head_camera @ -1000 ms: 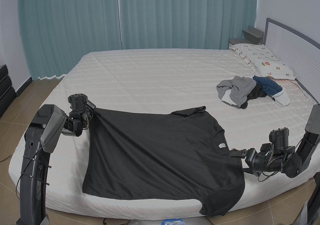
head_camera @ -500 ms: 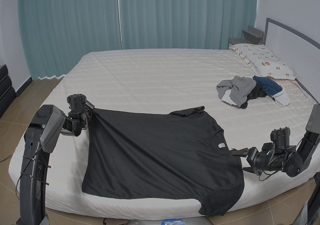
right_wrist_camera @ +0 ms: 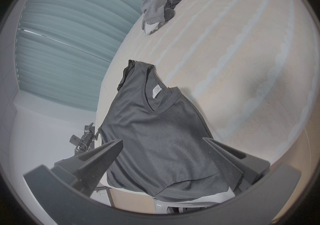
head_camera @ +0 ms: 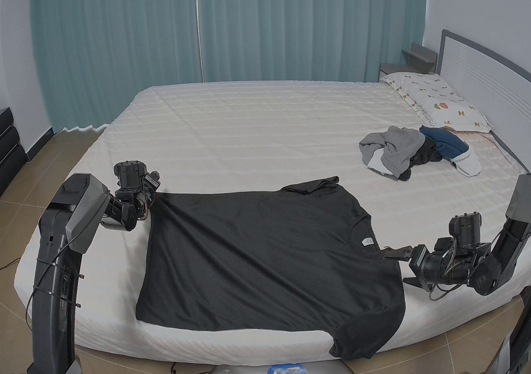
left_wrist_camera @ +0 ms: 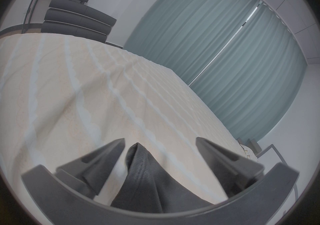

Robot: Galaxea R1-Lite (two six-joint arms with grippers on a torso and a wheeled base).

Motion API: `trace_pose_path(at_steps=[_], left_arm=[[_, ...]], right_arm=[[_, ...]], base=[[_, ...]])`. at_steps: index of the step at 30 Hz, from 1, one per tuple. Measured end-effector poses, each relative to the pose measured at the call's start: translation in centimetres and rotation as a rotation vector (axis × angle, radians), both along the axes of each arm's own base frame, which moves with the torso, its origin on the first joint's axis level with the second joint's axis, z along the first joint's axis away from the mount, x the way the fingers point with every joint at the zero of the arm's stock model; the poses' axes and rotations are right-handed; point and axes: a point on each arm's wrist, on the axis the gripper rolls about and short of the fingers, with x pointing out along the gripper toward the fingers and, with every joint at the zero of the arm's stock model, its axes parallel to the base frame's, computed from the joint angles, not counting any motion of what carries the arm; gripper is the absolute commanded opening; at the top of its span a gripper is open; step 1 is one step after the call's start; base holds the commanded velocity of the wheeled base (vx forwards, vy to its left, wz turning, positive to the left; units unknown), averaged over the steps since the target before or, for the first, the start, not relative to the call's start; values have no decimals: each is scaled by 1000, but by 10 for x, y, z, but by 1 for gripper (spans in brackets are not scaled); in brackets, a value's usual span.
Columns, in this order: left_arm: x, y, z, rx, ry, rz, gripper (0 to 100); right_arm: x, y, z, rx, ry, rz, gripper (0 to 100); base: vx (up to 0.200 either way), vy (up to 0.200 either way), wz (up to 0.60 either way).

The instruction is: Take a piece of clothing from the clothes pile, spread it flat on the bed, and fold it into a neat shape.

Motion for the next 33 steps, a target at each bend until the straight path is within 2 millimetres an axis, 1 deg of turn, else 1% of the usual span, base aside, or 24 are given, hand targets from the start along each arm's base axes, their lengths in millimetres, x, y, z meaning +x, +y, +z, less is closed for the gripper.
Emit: trace_pose_path(at_steps=[5,8,12,14,15,19,21,22,26,30,33], left_arm=[[-13,0,3,-15,25,-24,100],[-26,0,5,-26,37,-45,100],[-50,-2,9,-38,66,-68,100],[-64,-4,14,-45,72,-84,100],[-70,-6,16,-48,78,-90,100],[-101,-12,25,-57,117,-116,100],[-112,-14,27,-60,133,-125,100],[-125,-17,29,-64,151,-137,100],[-159,-21,33,-81,212,-171,100],[-201,-24,34,-105,290,-210,100],[-227,-26,33,-125,334,-239,100]], right_arm=[[0,0,-1,0,4,0,100],[-1,0,-2,-1,8,0,100],[-2,0,-2,-2,12,1,100],[-3,0,-3,-2,14,1,100],[-3,0,-3,-3,15,1,100],[-4,0,-4,-4,20,2,100],[-4,0,-4,-4,22,2,100],[-5,0,-4,-5,23,2,100],[-6,-1,-4,-6,22,1,100],[-6,-1,-4,-5,14,1,100],[-7,-1,-4,-5,10,1,100]], base=[[0,0,0],[0,0,0],[0,0,0],[0,0,0],[-200,0,0],[-200,0,0],[-200,0,0],[-200,0,0],[-200,0,0],[0,0,0],[0,0,0]])
